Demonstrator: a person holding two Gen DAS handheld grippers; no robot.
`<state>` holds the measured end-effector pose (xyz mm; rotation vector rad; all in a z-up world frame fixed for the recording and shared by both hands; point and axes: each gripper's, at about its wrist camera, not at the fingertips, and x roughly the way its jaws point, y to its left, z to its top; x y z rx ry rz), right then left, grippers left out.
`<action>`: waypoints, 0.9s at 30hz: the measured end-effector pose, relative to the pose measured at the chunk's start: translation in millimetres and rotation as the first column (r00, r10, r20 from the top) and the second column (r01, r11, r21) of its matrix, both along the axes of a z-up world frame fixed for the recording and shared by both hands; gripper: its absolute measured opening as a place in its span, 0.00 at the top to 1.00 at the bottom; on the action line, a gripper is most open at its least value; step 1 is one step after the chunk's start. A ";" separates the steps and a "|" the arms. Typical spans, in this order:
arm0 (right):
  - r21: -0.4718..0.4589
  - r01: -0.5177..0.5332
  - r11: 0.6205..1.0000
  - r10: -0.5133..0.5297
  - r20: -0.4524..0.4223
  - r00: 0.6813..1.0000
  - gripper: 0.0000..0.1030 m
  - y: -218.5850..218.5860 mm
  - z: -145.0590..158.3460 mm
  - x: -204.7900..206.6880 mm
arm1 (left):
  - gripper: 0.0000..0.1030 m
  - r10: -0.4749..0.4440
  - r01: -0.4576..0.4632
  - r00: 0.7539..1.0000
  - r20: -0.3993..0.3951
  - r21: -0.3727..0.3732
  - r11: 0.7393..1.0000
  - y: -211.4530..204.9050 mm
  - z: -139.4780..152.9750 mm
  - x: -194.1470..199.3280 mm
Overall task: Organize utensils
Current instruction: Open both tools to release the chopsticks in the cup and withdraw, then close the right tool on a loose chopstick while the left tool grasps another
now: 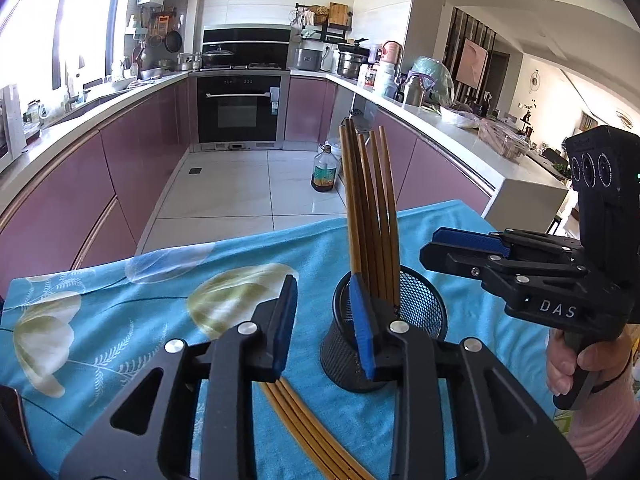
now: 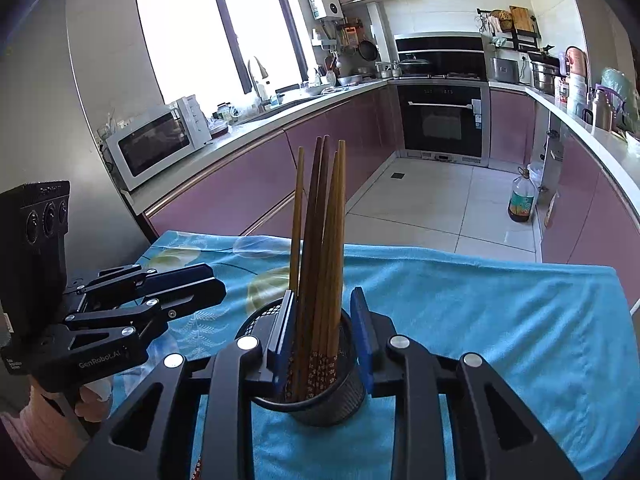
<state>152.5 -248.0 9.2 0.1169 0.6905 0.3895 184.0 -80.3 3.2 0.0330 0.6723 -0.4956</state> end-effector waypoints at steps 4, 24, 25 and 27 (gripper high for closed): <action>0.007 -0.032 0.999 0.031 0.039 0.999 0.70 1.4 6.4 -21.2 | 0.68 0.026 -0.026 0.999 0.031 0.007 1.000 13.7 1.3 -19.1; -0.065 -0.205 0.977 0.191 -0.177 0.965 0.67 71.4 -76.8 -65.2 | 0.63 0.126 -0.119 0.979 -0.161 0.055 0.991 62.6 -83.8 -77.6; -0.080 -0.207 0.975 0.190 -0.184 0.964 0.67 75.0 -80.5 -66.5 | 0.63 0.131 -0.124 0.977 -0.169 0.052 0.991 64.7 -87.0 -79.3; -0.095 -0.211 0.973 0.190 -0.190 0.963 0.67 79.8 -85.9 -69.9 | 0.63 0.131 -0.124 0.975 -0.180 0.048 0.991 66.3 -92.3 -81.8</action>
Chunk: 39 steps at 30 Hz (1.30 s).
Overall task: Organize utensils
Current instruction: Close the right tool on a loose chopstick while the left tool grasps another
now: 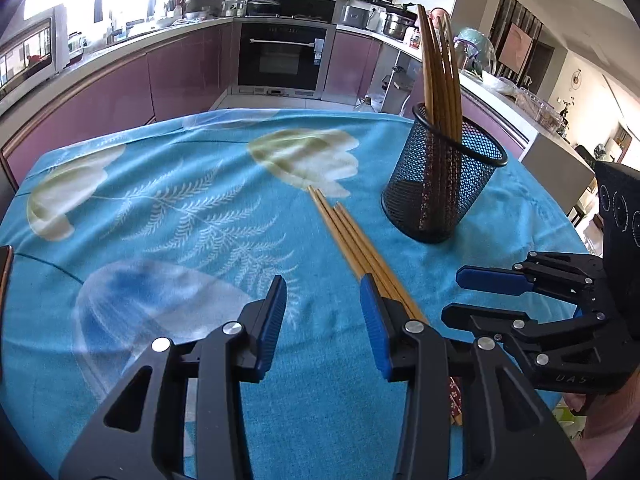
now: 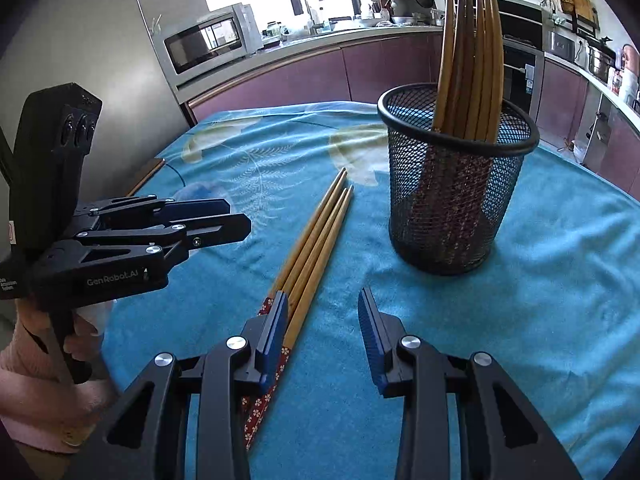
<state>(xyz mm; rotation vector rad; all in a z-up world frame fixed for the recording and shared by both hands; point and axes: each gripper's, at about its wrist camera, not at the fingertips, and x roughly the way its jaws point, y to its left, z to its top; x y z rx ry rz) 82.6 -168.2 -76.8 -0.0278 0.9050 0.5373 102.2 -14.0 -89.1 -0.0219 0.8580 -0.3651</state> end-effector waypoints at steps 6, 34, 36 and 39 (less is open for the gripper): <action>-0.009 0.014 1.000 -0.014 -0.014 1.000 0.67 2.2 -8.4 -4.9 | 0.63 -0.005 0.006 1.000 -0.010 0.005 1.000 -2.9 -5.5 -3.6; -0.075 0.052 0.996 -0.052 -0.003 0.999 0.69 2.8 -19.8 -6.8 | 0.60 -0.060 0.062 0.997 -0.045 0.046 0.997 -33.6 -18.8 8.6; -0.070 0.052 0.996 -0.053 -0.005 0.999 0.69 1.4 -19.9 -6.2 | 0.60 -0.056 0.059 0.997 -0.058 0.053 0.997 -35.2 -21.9 12.0; -0.066 0.051 0.997 -0.052 -0.006 0.999 0.69 -1.5 -19.3 -6.8 | 0.60 -0.055 0.059 0.997 -0.061 0.052 0.997 -36.2 -23.1 14.6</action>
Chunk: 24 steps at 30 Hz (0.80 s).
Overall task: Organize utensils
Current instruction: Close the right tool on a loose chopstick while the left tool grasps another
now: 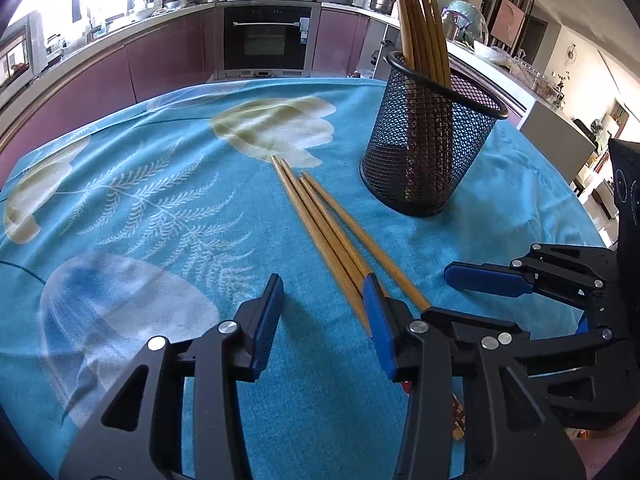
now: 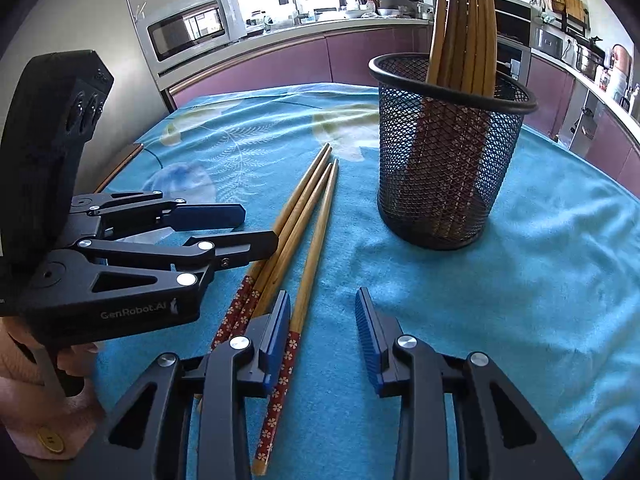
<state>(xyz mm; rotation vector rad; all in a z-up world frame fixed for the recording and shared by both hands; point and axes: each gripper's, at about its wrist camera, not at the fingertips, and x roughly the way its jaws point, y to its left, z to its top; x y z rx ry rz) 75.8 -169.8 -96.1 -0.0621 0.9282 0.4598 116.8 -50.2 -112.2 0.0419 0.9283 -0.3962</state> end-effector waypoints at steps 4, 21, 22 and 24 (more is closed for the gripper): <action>0.002 0.000 1.000 0.000 0.000 1.000 0.69 -0.1 0.3 0.4 | 0.61 -0.005 0.005 1.000 -0.005 0.000 1.000 0.4 -0.6 1.1; -0.021 0.003 1.000 -0.003 0.008 1.000 0.70 4.9 0.8 7.1 | 0.86 0.005 -0.006 0.999 -0.032 -0.034 0.999 12.7 -0.8 -10.7; -0.021 0.004 1.000 -0.004 0.008 1.000 0.70 5.8 0.9 8.7 | 0.88 0.003 -0.005 0.999 -0.032 -0.036 0.999 13.1 -1.0 -11.4; -0.027 0.003 1.000 -0.002 0.011 1.000 0.71 8.4 0.9 12.5 | 0.88 0.004 -0.005 1.000 -0.031 -0.030 1.000 12.1 -0.6 -11.1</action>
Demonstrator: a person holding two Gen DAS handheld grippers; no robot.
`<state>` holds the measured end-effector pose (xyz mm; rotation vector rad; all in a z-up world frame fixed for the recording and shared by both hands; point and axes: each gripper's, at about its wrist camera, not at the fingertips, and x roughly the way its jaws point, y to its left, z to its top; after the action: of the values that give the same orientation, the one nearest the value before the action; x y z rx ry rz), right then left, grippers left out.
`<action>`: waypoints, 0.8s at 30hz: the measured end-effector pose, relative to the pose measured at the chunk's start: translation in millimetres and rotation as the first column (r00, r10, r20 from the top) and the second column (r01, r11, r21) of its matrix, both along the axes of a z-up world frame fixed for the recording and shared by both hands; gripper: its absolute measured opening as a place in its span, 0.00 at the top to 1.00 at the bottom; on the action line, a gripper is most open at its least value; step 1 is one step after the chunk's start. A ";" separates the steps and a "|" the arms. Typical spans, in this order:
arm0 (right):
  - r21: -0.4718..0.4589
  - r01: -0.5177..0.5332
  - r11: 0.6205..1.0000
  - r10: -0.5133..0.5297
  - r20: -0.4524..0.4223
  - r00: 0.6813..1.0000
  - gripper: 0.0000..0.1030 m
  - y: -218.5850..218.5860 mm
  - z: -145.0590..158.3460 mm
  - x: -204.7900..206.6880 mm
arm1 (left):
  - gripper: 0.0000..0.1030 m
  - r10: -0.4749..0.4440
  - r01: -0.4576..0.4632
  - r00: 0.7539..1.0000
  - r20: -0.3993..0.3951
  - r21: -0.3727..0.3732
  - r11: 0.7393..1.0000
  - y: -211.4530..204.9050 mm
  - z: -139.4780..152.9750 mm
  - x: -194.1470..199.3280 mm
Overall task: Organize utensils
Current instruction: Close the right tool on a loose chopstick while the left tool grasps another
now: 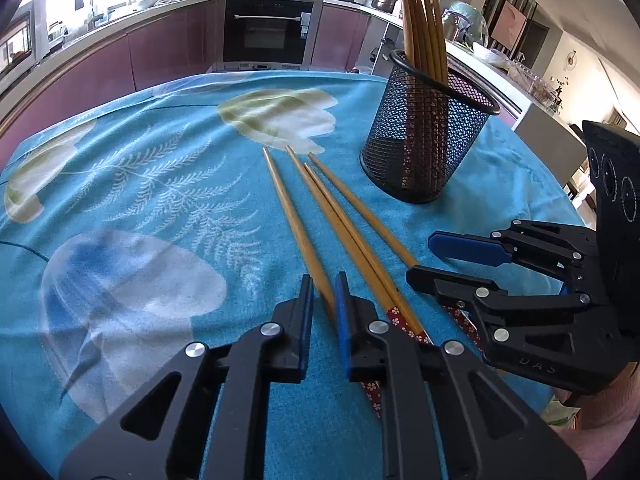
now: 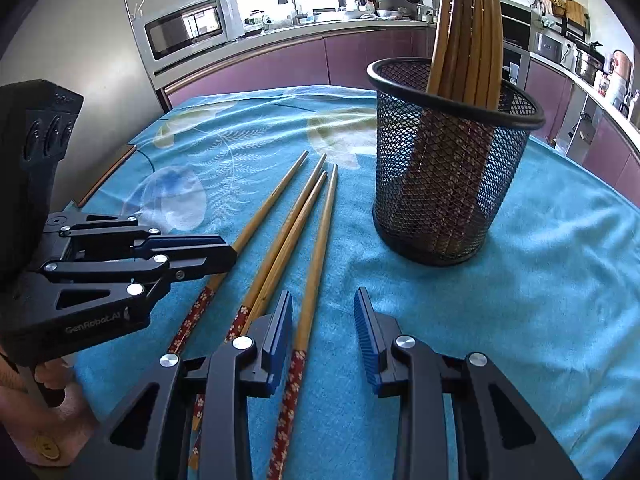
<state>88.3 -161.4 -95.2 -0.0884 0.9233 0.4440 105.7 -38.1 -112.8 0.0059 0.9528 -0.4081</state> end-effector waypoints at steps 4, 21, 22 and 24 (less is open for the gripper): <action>-0.013 -0.002 1.000 0.002 0.006 1.000 0.76 4.1 -0.6 7.4 | 0.80 0.016 -0.016 1.000 0.005 0.021 1.000 -0.7 -1.4 4.2; 0.014 0.016 1.000 -0.016 -0.003 1.000 0.90 3.9 -2.1 25.4 | 0.87 0.048 -0.048 0.999 0.011 0.054 0.997 -8.9 -4.1 34.6; 0.019 0.016 1.000 -0.016 -0.006 1.000 0.90 3.3 -2.1 25.7 | 0.88 0.050 -0.050 0.999 0.009 0.049 0.998 -8.6 -4.5 34.5; 0.029 0.019 0.999 -0.018 -0.012 1.000 0.92 1.0 -1.9 25.9 | 0.89 0.059 -0.059 0.998 0.007 0.040 0.997 -8.1 -4.6 34.4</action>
<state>114.2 -160.4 -97.1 -0.0505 0.9278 0.4413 140.1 -46.2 -117.4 0.0160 0.9529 -0.3342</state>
